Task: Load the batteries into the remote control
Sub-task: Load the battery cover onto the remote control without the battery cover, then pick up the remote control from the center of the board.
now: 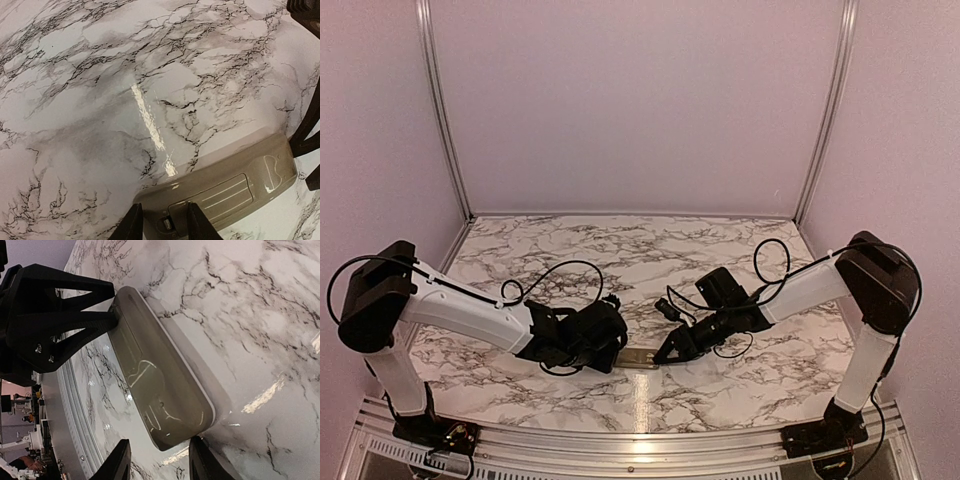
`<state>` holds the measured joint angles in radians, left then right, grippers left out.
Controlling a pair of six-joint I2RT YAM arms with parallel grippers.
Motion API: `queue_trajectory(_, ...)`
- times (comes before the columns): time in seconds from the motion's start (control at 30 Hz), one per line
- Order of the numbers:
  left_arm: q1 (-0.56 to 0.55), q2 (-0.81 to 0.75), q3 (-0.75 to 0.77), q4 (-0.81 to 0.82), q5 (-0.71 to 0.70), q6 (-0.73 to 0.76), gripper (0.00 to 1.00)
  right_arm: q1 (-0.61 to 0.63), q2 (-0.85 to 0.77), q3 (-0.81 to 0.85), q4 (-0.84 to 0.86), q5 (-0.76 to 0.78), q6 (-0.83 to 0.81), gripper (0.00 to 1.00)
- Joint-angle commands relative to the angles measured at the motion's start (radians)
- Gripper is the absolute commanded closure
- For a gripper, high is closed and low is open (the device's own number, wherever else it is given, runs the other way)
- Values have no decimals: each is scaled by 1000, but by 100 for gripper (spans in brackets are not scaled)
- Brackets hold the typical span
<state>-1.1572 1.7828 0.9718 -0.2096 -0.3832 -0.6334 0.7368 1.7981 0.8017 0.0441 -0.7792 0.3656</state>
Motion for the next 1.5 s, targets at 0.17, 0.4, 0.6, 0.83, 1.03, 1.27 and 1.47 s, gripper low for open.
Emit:
queue_trajectory(0.17, 30, -17, -91, -104, 21, -5, 75, 10, 0, 20, 11, 3, -6, 62)
queue_trajectory(0.4, 46, -28, -117, -90, 22, -6, 85, 10, 8, 25, 13, 1, -3, 62)
queue_trajectory(0.6, 47, -48, -104, -60, 36, 13, 75, 10, 5, 25, 11, 2, -3, 62)
queue_trajectory(0.83, 66, -188, -105, -25, 39, 143, 46, -19, -43, 24, 7, -11, -18, 56)
queue_trajectory(1.03, 106, -292, -97, 1, 170, 426, 13, -78, -181, 1, 21, -31, -63, 35)
queue_trajectory(1.27, 119, -186, 19, -128, 380, 678, 3, -133, -341, -35, 49, -32, -90, 7)
queue_trajectory(1.47, 119, -37, 148, -236, 391, 787, 10, -152, -442, -70, 91, -24, -96, 2)
